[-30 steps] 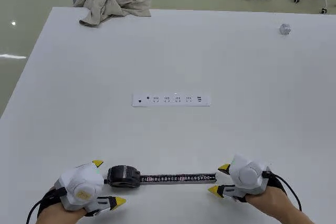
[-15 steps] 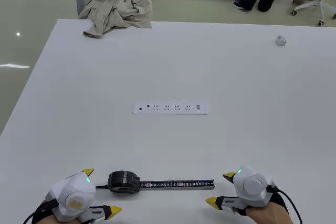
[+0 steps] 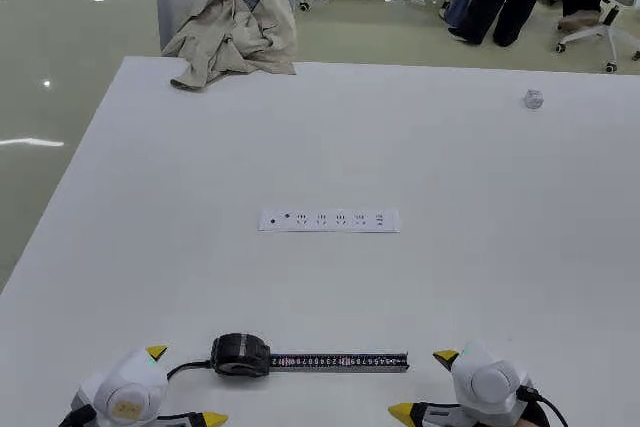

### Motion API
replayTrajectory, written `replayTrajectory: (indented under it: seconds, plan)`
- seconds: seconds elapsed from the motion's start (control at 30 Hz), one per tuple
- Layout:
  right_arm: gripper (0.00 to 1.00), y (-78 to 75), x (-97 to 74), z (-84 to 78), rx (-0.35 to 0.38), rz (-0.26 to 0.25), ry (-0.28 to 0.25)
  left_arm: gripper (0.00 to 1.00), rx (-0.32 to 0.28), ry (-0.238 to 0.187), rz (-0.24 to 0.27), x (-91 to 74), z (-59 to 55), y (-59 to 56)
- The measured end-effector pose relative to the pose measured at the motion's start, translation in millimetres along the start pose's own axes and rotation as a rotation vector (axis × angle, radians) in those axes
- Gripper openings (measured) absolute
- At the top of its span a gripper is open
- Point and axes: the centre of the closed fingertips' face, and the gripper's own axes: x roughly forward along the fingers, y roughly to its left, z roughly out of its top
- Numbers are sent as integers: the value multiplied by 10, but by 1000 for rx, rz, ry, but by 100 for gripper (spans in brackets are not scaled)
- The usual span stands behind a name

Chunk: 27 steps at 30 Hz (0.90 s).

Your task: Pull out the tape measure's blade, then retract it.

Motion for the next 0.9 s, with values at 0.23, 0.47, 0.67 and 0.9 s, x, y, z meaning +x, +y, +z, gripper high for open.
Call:
replayTrajectory:
  seconds: [0.23,0.47,0.67,0.9]
  plan:
    - [76,37,-114,27,31,-21,-30,84,-34,-22,14,-86,37,-56]
    - [80,89,-230,28,61,-45,-57,87,-75,-45,56,-168,95,-97]
    - [82,193,-328,21,77,-54,-75,87,-118,-51,75,-235,67,-157]
    - [85,309,-428,46,99,-58,-109,87,-185,-64,95,-358,36,-228]
